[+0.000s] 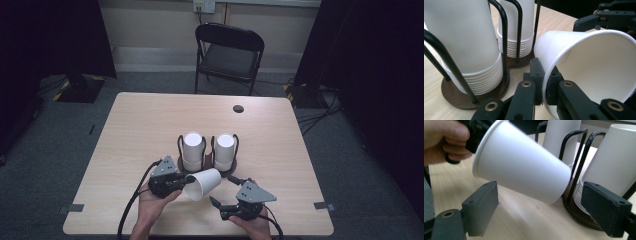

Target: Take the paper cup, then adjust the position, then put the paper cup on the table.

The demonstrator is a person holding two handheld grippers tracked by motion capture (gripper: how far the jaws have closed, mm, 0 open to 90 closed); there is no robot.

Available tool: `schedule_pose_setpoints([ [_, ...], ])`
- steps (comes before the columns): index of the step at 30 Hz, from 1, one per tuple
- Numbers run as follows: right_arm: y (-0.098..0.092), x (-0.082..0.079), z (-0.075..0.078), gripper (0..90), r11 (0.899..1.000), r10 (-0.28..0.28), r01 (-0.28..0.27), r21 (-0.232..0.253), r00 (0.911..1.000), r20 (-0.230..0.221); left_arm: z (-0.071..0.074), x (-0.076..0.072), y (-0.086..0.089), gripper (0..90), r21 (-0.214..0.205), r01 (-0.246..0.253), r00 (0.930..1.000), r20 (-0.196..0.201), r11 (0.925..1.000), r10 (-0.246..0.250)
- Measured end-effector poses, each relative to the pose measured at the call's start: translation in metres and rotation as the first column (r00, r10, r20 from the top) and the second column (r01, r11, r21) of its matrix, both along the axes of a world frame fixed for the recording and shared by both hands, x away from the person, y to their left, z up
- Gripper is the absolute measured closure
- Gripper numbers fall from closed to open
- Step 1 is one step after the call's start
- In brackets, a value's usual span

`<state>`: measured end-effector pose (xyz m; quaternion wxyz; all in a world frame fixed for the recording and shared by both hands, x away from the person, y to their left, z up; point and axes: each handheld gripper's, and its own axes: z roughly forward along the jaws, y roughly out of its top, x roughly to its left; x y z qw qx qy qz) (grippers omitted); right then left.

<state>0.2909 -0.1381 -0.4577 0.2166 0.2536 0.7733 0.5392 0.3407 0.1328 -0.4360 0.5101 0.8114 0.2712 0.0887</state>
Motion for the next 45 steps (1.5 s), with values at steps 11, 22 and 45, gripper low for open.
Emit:
schedule_pose_setpoints([
  [11, 0.002, -0.003, -0.005, 13.8, 0.996, 0.032, -0.030, -0.082, 0.9993, 0.019, 0.007, 0.005, -0.011, 87.1, 0.090, 0.030, 0.9973, -0.069, 0.9955, -0.024],
  [22, 0.013, 0.001, -0.008, 13.7, 0.986, 0.050, -0.043, -0.163, 0.9980, 0.040, 0.009, 0.006, -0.018, 87.1, 0.152, 0.073, 0.9941, -0.090, 0.9857, -0.060],
  [45, 0.038, 0.006, -0.007, 13.3, 0.962, 0.097, -0.060, -0.267, 0.9870, 0.128, 0.013, 0.011, -0.040, 87.1, 0.157, 0.111, 0.9849, -0.149, 0.9814, -0.088],
])
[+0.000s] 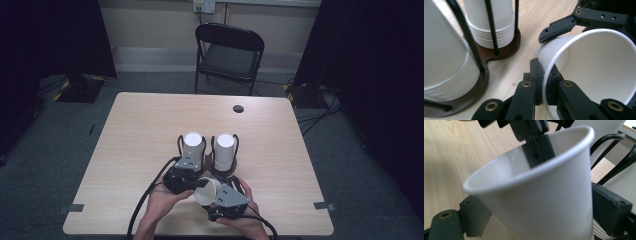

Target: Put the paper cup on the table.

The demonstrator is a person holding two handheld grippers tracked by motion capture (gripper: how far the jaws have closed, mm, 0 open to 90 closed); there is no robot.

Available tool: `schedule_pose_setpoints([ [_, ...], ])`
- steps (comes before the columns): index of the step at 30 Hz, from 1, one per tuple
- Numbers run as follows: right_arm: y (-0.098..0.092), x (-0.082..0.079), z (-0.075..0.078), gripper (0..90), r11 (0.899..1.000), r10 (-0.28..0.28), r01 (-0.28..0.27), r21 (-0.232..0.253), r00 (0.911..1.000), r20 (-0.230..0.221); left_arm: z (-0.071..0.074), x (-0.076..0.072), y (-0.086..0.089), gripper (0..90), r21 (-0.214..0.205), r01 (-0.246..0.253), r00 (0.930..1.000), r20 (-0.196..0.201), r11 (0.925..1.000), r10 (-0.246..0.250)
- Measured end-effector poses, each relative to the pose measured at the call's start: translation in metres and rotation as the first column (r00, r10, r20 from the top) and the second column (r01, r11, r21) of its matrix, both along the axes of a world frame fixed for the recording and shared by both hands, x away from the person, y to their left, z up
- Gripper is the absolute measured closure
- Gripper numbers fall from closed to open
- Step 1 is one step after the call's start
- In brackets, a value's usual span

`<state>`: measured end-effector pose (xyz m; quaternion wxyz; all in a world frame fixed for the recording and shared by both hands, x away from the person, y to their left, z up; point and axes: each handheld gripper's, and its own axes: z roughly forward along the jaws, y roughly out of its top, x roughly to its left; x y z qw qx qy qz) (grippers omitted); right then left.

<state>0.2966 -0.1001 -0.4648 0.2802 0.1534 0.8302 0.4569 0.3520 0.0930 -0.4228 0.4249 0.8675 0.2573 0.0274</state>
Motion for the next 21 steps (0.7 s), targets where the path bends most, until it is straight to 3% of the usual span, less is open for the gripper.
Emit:
schedule_pose_setpoints([
  [21, 0.0044, -0.0048, 0.0051, 17.3, 1.000, 0.014, -0.014, -0.001, 0.9971, 0.075, -0.0036, 0.0045, -0.0024, 86.2, -0.022, -0.013, 0.9986, -0.051, 0.9997, 0.012],
])
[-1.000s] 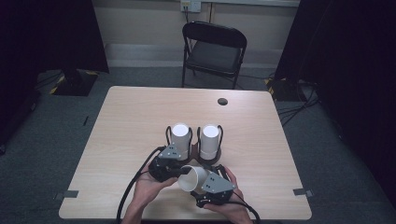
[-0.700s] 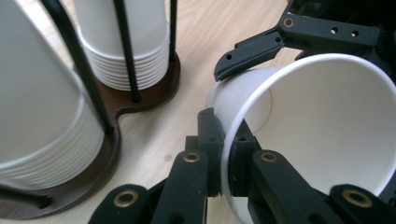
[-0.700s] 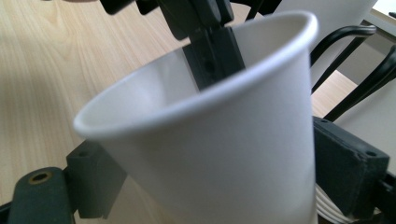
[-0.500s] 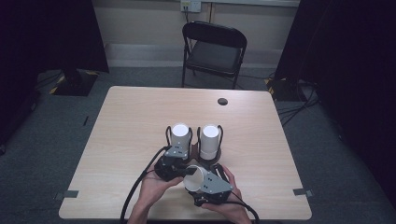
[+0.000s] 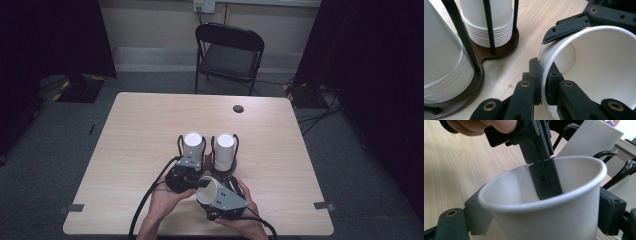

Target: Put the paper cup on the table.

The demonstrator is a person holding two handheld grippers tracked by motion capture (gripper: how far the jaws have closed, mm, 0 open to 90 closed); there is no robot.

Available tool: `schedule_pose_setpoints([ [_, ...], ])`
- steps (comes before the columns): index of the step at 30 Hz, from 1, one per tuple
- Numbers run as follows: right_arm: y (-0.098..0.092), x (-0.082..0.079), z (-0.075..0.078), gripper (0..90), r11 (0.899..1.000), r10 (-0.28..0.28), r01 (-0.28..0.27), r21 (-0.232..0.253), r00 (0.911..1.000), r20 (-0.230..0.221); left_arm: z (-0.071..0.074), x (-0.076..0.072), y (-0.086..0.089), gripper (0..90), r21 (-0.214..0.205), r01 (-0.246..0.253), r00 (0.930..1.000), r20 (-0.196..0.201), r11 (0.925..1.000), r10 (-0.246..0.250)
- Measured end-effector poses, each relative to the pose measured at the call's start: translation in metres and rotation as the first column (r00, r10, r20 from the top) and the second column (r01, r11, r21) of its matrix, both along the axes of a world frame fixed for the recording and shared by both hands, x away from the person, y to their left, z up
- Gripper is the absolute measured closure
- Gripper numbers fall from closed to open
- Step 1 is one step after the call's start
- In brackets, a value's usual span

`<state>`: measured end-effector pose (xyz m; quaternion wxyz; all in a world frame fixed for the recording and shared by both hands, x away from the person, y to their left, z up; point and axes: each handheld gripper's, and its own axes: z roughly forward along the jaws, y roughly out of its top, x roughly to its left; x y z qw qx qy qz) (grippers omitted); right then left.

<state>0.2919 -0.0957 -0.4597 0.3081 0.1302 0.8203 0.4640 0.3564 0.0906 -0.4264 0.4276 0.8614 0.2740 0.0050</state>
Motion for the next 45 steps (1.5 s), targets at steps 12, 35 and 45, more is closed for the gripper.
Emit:
schedule_pose_setpoints([
  [12, -0.006, 0.002, -0.001, 23.0, 0.997, -0.013, 0.015, 0.072, 0.9997, -0.023, -0.001, 0.000, 0.001, 82.6, -0.039, -0.035, 0.9993, 0.010, 0.9986, 0.035],
  [35, -0.019, 0.007, 0.007, 23.7, 0.984, -0.028, 0.044, 0.172, 0.9951, -0.095, 0.001, -0.012, 0.010, 58.4, -0.174, -0.150, 0.9720, 0.154, 0.9733, 0.177],
  [45, -0.025, 0.010, 0.007, 23.8, 0.980, -0.037, 0.059, 0.191, 0.9920, -0.121, 0.003, -0.017, 0.021, 40.9, -0.292, -0.188, 0.9465, 0.201, 0.9378, 0.253],
])
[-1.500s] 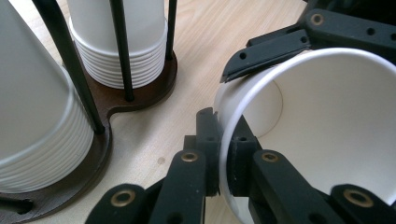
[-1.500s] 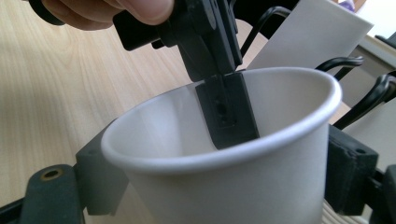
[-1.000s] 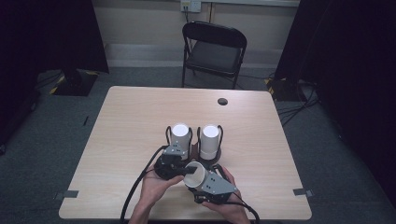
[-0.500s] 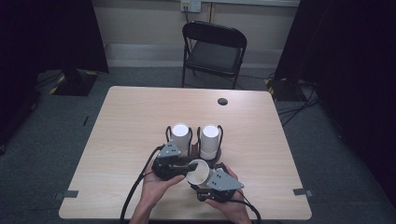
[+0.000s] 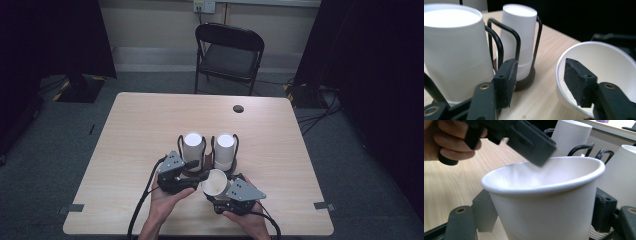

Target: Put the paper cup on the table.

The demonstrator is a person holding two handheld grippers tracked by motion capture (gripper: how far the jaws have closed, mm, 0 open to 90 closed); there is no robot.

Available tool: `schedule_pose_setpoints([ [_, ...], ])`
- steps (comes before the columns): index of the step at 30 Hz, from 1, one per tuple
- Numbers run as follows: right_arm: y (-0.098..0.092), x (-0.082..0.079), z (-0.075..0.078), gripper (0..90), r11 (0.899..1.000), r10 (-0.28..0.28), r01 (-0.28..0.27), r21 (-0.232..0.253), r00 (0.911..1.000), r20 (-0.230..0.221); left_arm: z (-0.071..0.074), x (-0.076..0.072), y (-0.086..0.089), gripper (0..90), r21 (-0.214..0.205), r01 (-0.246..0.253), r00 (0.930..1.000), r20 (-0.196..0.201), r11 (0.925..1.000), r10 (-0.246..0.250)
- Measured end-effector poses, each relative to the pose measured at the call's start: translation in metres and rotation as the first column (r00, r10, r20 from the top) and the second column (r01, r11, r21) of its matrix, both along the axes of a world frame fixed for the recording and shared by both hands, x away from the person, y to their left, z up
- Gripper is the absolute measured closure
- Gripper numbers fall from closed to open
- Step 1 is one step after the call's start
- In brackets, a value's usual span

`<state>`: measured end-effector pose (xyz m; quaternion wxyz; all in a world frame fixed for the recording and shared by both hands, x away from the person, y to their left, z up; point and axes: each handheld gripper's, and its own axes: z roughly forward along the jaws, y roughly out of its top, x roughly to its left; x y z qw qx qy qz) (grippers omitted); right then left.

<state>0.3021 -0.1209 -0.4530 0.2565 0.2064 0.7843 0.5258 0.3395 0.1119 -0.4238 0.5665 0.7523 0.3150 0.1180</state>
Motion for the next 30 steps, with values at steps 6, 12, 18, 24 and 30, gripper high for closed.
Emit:
schedule_pose_setpoints([
  [6, -0.006, 0.002, 0.000, 23.8, 1.000, -0.012, 0.012, 0.013, 0.9998, -0.015, -0.003, -0.001, 0.005, 33.5, -0.033, -0.007, 0.9995, 0.030, 0.9994, 0.008],
  [12, -0.012, 0.004, -0.001, 23.8, 0.998, -0.014, 0.016, 0.053, 0.9992, -0.037, -0.009, -0.004, 0.010, 24.0, -0.041, -0.024, 0.9981, 0.056, 0.9989, 0.026],
  [18, -0.018, 0.007, -0.002, 23.8, 0.997, -0.030, 0.034, 0.074, 0.9981, -0.053, -0.014, -0.007, 0.021, 20.8, -0.094, -0.061, 0.9939, 0.086, 0.9937, 0.069],
  [24, -0.028, 0.013, -0.002, 23.8, 0.992, -0.061, 0.068, 0.107, 0.9955, -0.073, -0.021, -0.008, 0.029, 16.3, -0.115, -0.097, 0.9896, 0.095, 0.9887, 0.108],
  [30, -0.037, 0.019, -0.001, 23.8, 0.986, -0.099, 0.108, 0.127, 0.9918, -0.082, -0.028, -0.007, 0.032, 16.2, -0.093, -0.133, 0.9832, 0.113, 0.9868, 0.143],
])
